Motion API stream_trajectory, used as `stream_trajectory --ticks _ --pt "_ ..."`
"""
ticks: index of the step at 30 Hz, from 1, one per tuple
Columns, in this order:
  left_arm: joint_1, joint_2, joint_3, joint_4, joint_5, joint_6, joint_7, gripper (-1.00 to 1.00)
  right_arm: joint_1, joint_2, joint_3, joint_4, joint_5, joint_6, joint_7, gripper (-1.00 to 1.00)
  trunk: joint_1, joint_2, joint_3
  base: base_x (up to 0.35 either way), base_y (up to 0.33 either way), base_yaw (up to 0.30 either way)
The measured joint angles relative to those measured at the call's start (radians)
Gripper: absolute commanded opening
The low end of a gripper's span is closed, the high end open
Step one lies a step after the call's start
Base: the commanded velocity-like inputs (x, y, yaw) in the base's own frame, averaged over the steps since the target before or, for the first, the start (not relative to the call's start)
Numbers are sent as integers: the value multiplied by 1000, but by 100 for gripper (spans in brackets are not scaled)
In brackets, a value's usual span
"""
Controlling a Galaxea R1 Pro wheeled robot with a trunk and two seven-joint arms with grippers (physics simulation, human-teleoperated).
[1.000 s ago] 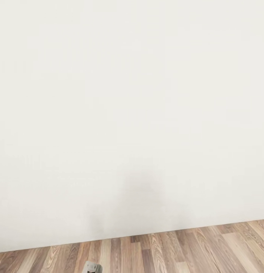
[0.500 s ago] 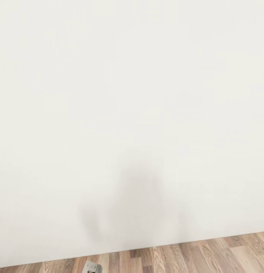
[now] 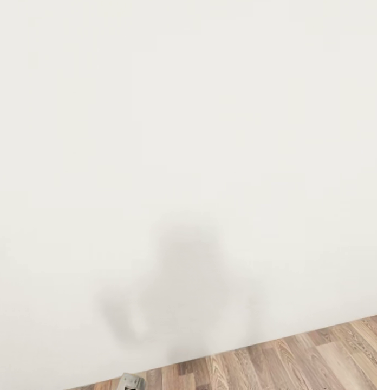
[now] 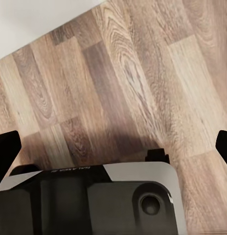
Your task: In the bedroom, move the book from the bed onto either nightstand, and place the two sandals side by side next to the bed.
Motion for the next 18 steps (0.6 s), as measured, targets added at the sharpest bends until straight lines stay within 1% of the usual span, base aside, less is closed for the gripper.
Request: stream_trajectory --ticks 18 --pt "0 -1 0 0 0 0 0 100 0 0 0 0 0 0 0 100 0 0 -13 0 0 -258"
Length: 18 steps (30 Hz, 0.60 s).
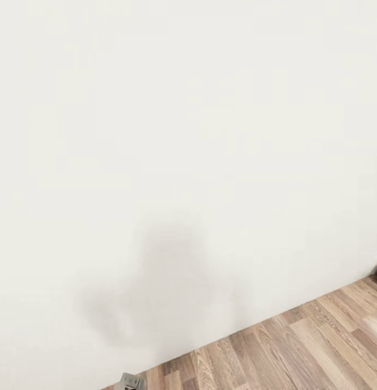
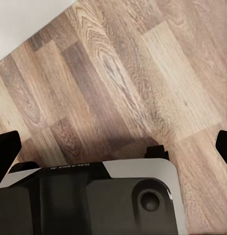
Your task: In the bedroom, move the book from the bed onto either nightstand, and place the two sandals side by side next to the bed.
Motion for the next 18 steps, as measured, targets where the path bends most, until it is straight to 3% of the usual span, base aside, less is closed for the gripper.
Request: stream_trajectory --ticks 18 --pt "0 0 0 0 0 0 0 100 0 0 0 0 0 0 0 100 0 0 -12 0 0 -259"
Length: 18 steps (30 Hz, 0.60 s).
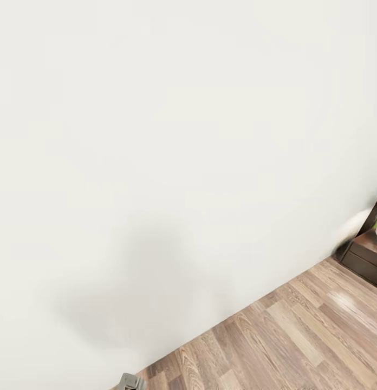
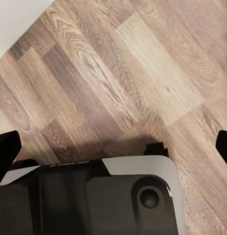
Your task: In the bedroom, move the book from the bed onto either nightstand, and place the two sandals side by side next to the bed.
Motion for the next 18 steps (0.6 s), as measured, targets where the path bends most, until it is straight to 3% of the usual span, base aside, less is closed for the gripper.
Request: stream_trajectory --ticks 18 --pt "0 0 0 0 0 0 0 100 0 0 1 0 0 0 0 100 0 0 -10 0 0 -260"
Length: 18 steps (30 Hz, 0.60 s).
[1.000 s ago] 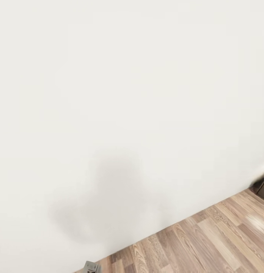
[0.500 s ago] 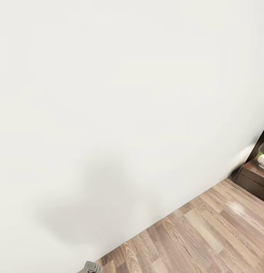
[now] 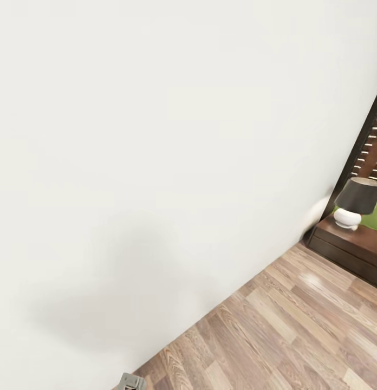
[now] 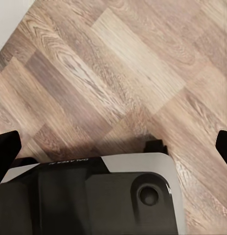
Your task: In the bedroom, move the book from the bed onto either nightstand, and place the two sandals side by side next to the bed.
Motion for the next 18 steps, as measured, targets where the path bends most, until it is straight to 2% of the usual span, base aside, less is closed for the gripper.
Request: stream_trajectory --ticks 18 --pt "0 0 0 1 0 0 0 100 0 0 -1 0 0 0 0 100 0 0 -8 0 0 -288"
